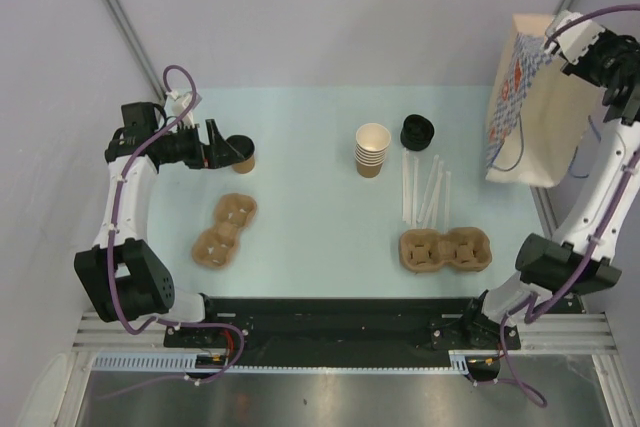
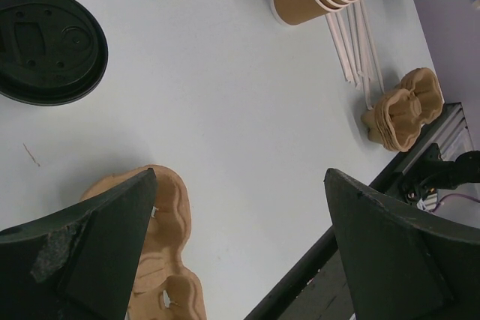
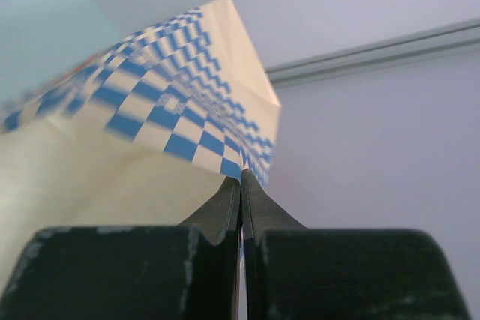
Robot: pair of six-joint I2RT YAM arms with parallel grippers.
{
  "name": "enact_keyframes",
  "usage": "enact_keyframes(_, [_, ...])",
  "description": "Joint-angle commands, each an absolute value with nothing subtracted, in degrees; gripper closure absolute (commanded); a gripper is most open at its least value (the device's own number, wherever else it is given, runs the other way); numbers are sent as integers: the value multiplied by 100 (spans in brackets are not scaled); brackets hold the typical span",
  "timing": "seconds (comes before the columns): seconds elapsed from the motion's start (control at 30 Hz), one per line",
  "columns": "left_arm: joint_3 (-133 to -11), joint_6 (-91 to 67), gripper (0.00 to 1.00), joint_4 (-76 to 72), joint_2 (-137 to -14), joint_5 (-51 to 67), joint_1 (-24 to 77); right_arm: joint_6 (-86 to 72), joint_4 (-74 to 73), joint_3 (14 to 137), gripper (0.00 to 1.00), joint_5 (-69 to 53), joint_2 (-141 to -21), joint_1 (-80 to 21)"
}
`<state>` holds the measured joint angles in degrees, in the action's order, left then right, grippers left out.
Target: Pack the takeout coffee
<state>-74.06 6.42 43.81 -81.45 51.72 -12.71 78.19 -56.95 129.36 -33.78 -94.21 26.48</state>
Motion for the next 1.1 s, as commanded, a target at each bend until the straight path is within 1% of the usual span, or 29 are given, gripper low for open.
enact_keyframes(0.0, [-7567, 546, 0, 4228, -7989, 5449, -1274, 6549, -4686, 13113, 100, -3675, -8589, 2286])
enact_keyframes(0.13, [-7567, 483, 0, 4201, -7937, 5405, -1275, 6039, -4483, 13271, 100, -3297, -8289, 1593])
enact_keyframes(0.17, [-7576, 483, 0, 4201, -7910, 5397, -1283, 6021, -4395, 13263, 100, -3044, -8210, 1417])
enact_keyframes(0.2, [-7585, 475, 1, 4201, -7867, 5388, -1275, 5986, -4342, 13263, 100, -2884, -8157, 997])
enact_keyframes(0.33, [-7611, 475, 0, 4236, -7796, 5361, -1275, 5539, -4061, 13385, 100, -2007, -7972, 28])
enact_keyframes(0.47, [-7646, 369, 0, 4245, -7778, 5370, -1274, 4984, -4236, 13781, 100, -1442, -8095, -1009])
enact_keyframes(0.5, [-7655, 352, 1, 4236, -7770, 5370, -1274, 4801, -4219, 13764, 100, -1346, -8086, -1193])
enact_keyframes(0.53, [-7655, 334, 0, 4245, -7743, 5361, -1274, 4721, -4219, 13711, 100, -1214, -8060, -1674])
enact_keyframes(0.6, [-7673, 299, 1, 4228, -7708, 5326, -1274, 4405, -4271, 13694, 100, -819, -8051, -2194])
enact_keyframes(0.67, [-7682, 281, 0, 4228, -7638, 5291, -1274, 4219, -4306, 13553, 100, -327, -8051, -3011])
enact_keyframes(0.73, [-7673, 255, 0, 4184, -7585, 5265, -1292, 4017, -4298, 13369, 100, 260, -8051, -3531])
enact_keyframes(0.77, [-7673, 211, 0, 4166, -7515, 5230, -1292, 3982, -4263, 13151, 100, 446, -8042, -4081])
enact_keyframes(0.83, [-7647, 159, 1, 4105, -7462, 5195, -1292, 3850, -4202, 12930, 100, 972, -8060, -4559])
enact_keyframes(0.87, [-7655, 132, 0, 4096, -7427, 5177, -1283, 3797, -4201, 12790, 100, 1167, -8112, -4979])
enact_keyframes(1.0, [-7682, 114, 0, 4157, -7392, 5142, -1309, 3604, -4570, 12841, 100, 1915, -8472, -5868])
enact_keyframes(1.07, [-7673, 88, 0, 4166, -7374, 5098, -1327, 3525, -4710, 12832, 100, 2345, -8683, -6099])
